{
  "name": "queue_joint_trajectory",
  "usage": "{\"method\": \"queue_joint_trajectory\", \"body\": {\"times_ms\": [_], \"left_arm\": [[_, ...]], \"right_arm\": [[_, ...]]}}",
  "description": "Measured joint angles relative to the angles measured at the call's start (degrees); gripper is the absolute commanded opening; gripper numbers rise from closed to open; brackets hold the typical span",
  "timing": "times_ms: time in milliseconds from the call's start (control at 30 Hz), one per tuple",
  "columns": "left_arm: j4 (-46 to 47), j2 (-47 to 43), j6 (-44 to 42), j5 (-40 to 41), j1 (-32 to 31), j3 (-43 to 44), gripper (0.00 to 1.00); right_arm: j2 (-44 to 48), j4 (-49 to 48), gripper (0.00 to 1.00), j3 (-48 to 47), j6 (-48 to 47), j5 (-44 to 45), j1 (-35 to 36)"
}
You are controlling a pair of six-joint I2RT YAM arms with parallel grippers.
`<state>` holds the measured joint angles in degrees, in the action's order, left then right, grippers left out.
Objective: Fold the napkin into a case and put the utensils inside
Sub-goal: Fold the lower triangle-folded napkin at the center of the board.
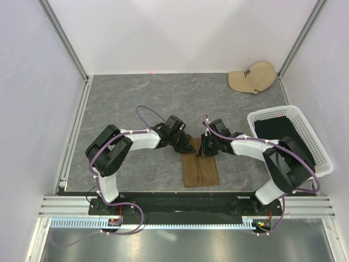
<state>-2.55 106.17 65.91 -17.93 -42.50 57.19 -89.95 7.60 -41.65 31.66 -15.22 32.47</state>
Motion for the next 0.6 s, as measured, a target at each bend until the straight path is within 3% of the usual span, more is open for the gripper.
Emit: {"method": "queue_joint_trajectory", "body": {"times_ms": [133,433,500,600], "left_arm": [[-0.04,0.68,0.00,0.13,0.00,0.20,0.02],[-0.04,1.42,0.00,0.11,0.00,0.42,0.02],[-0.02,1.44,0.00,0.11,0.00,0.44,0.02],[-0.02,1.46,0.00,0.11,0.00,0.52,0.02]], "right_arm": [[1.01,1.46,0.02,0.00,-0.20,0.83,0.00],[11.06,8.20,0.25,0.98,-0.59,0.13,0.04],[12.66,7.48,0.24,1.99,-0.09,-1.79,0.33],[12.96,5.46,0.11,4.07,0.85,-4.92,0.81]]}}
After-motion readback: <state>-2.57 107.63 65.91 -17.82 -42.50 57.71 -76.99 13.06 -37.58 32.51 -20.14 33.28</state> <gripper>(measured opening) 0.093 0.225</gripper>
